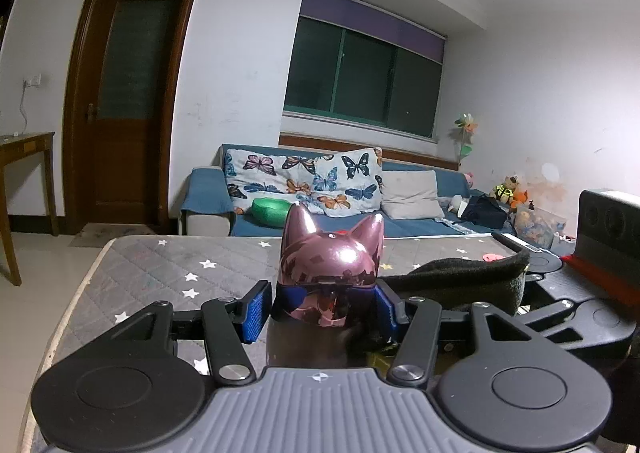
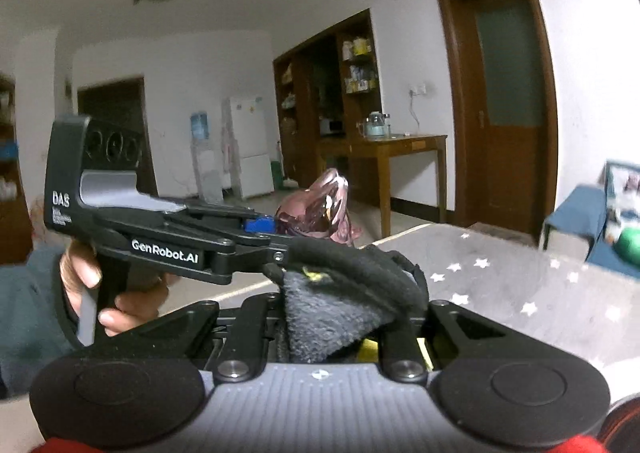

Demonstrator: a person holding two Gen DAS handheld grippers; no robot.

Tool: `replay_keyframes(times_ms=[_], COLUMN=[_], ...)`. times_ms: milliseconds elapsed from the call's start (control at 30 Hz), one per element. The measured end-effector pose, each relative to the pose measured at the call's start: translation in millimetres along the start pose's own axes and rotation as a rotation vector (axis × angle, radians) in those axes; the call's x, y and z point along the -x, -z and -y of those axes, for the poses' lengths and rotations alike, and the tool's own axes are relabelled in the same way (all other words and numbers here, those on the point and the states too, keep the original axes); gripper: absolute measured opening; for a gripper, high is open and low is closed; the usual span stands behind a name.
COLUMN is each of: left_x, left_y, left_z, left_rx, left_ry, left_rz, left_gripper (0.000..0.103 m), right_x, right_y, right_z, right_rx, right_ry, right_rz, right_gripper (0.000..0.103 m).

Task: Clean container
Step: 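Scrub the thermos near its cap with the right gripper's sponge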

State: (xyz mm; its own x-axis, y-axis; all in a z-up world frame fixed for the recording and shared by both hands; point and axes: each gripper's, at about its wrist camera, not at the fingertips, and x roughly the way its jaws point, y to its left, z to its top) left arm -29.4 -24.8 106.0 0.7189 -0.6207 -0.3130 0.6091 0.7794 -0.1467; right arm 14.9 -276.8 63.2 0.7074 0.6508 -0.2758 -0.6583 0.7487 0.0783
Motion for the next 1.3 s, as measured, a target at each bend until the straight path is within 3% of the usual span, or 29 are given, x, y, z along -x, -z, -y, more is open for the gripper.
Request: replay_keyframes(times_ms=[133, 500, 800, 933, 1167, 1300], left_x=[0.5, -1.2, -3.5, -5.1, -10.9, -9.9], left_y=[0.0, 0.9, -0.2, -1.1, -4.5, -3.2], left_z=[-1.3, -3.4, 0.4, 1.9, 5.9, 8.0], left_rx=[-0.004, 0.026, 0.045, 0.05, 0.072, 0.068], left_ry=[-0.011, -0.015, -0.035, -0.051, -0.08, -0.098], left_rz=[-0.002, -0.001, -0.007, -0.009, -0.015, -0.016], left_gripper=[0.057, 0.058, 0.059, 0.06, 0.059, 0.059], right_x=[-8.8, -44.7, -66.0, -49.6, -28.6, -42.9], right_y=[0.2, 34.4, 62.2, 57.7, 28.4, 34.4], right_z=[-6.6, 8.9, 2.3, -10.3, -46.1, -50.6], right_rx=[0.048, -0.099, -0.133, -0.137, -0.021, -0.017], right_ry=[-0.014, -0.027, 0.028, 0.014, -0.035, -0.031], right_rz=[-0.017, -0.076, -0.201, -0.19, -0.069, -0.104], right_gripper=[0.018, 0.018, 0.018, 0.018, 0.018, 0.018])
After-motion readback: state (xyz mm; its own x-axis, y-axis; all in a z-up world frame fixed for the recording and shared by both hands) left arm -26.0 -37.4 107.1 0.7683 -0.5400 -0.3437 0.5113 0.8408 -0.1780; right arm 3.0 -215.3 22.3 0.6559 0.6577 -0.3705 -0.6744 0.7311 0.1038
